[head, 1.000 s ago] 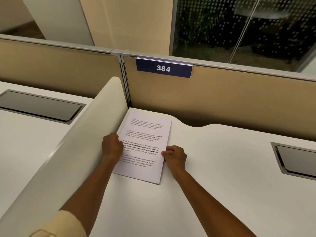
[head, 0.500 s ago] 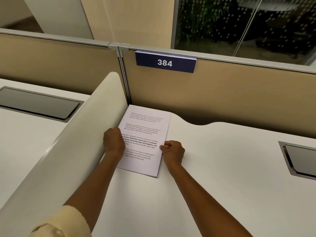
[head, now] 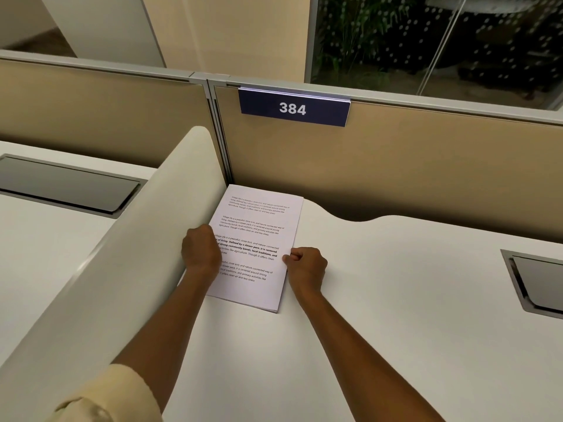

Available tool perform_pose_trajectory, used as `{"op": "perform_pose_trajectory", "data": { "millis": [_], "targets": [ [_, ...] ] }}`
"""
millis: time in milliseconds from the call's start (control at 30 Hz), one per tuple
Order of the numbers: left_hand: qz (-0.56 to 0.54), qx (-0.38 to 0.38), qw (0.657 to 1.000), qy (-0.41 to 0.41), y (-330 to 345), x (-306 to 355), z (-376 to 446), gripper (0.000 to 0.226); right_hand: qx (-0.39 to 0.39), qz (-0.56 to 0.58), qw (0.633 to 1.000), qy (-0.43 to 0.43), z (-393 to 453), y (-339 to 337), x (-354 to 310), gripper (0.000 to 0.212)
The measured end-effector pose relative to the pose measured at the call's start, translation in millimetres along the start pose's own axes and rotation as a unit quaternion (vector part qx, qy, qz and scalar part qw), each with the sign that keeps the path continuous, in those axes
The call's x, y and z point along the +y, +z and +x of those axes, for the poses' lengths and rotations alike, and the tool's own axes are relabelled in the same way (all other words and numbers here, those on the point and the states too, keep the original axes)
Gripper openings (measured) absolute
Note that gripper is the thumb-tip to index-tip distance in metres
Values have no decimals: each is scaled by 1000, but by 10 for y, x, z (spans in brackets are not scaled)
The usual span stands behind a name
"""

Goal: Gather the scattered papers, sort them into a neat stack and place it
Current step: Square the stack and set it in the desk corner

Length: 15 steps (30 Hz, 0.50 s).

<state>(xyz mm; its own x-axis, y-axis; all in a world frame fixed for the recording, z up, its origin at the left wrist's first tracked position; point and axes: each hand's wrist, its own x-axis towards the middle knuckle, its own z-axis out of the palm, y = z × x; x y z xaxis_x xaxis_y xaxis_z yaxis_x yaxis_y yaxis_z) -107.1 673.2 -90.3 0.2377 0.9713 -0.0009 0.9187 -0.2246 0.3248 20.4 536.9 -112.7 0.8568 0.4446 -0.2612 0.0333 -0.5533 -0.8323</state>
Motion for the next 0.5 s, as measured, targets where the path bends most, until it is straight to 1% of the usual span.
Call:
{"op": "perform_pose_trajectory", "data": {
  "millis": [67,167,267,367,500],
  "targets": [
    [-6,-1,1000,-6,9,-6,13,19,-2,-2,1000,0,12,3,-1,19],
    [-7,-7,1000,-12,17,-14,26,22,0,-14,1000,-11,4,32,28,13],
    [-10,-8,1000,-14,18,-16,30,24,7,-20,999,-27,-15,68,49,16],
    [-10,-8,1000,-12,24,-30,34,24,11,-24,999,-31,-37,86,39,23],
    [-19,-7,1000,-10,25,-36,31,24,13,-42,998,-46,-45,88,52,21]
  ]
}}
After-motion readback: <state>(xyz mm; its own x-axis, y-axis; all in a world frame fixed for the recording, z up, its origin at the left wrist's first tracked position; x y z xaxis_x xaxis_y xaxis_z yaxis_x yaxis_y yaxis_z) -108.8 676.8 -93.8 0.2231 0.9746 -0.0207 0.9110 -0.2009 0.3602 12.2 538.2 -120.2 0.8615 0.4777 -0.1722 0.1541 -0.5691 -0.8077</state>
